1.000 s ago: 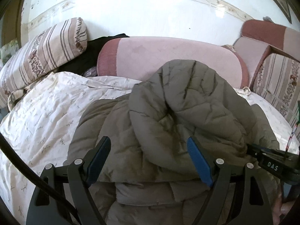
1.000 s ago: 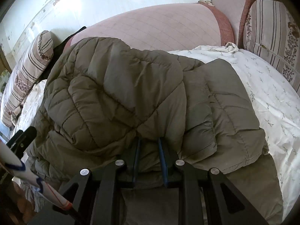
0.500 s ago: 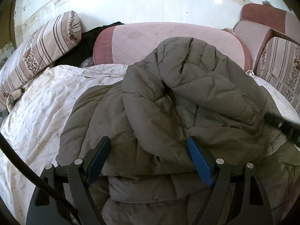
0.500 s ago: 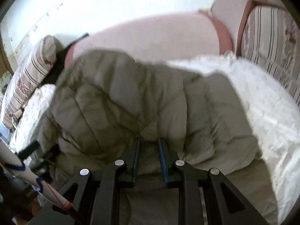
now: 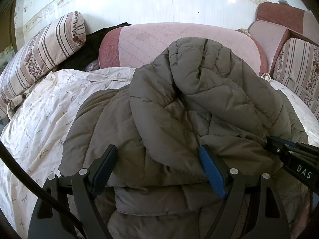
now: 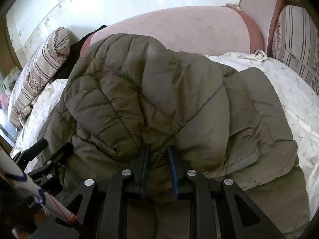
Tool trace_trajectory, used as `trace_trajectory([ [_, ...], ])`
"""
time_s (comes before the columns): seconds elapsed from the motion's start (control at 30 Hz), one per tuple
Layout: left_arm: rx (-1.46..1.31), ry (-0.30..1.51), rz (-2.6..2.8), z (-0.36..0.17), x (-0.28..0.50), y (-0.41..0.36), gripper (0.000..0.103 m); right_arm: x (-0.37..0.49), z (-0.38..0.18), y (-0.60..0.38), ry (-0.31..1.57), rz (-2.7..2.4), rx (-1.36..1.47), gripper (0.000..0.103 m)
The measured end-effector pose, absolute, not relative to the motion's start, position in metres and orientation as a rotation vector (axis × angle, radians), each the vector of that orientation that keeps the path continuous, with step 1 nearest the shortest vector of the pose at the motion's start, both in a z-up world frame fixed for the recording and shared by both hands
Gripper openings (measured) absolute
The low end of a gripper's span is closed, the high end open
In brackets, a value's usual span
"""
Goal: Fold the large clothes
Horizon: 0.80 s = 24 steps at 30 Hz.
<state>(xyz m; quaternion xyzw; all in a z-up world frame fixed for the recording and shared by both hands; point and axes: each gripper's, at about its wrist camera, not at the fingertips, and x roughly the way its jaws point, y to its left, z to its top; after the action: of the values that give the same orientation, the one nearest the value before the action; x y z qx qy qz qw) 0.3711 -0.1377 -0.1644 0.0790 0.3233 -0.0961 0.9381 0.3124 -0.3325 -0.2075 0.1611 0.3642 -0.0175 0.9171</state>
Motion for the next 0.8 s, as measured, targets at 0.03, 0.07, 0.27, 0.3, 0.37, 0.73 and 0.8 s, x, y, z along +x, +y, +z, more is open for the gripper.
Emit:
trace_trajectory([
  [0.03, 0.161, 0.660, -0.196, -0.164, 0.371, -0.138, 0.083, 0.312, -0.207, -0.332, 0.749, -0.038, 0.326, 0.022],
  [0.07, 0.161, 0.659, -0.196, -0.164, 0.371, -0.138, 0.083, 0.313, -0.207, -0.333, 0.748, -0.041, 0.318, 0.022],
  [0.27, 0.159, 0.655, -0.194, -0.164, 0.372, -0.137, 0.083, 0.306, -0.198, -0.328, 0.721, -0.047, 0.292, 0.022],
  [0.3, 0.158, 0.655, -0.193, -0.163, 0.371, -0.137, 0.083, 0.304, -0.195, -0.326, 0.710, -0.049, 0.287, 0.022],
  [0.37, 0.160, 0.653, -0.193, -0.164, 0.371, -0.137, 0.083, 0.298, -0.189, -0.324, 0.687, -0.055, 0.276, 0.022],
  [0.73, 0.161, 0.653, -0.192, -0.163, 0.371, -0.138, 0.083, 0.302, -0.194, -0.318, 0.725, -0.038, 0.280, 0.023],
  [0.8, 0.161, 0.652, -0.192, -0.163, 0.371, -0.138, 0.083, 0.304, -0.199, -0.319, 0.741, -0.036, 0.293, 0.023],
])
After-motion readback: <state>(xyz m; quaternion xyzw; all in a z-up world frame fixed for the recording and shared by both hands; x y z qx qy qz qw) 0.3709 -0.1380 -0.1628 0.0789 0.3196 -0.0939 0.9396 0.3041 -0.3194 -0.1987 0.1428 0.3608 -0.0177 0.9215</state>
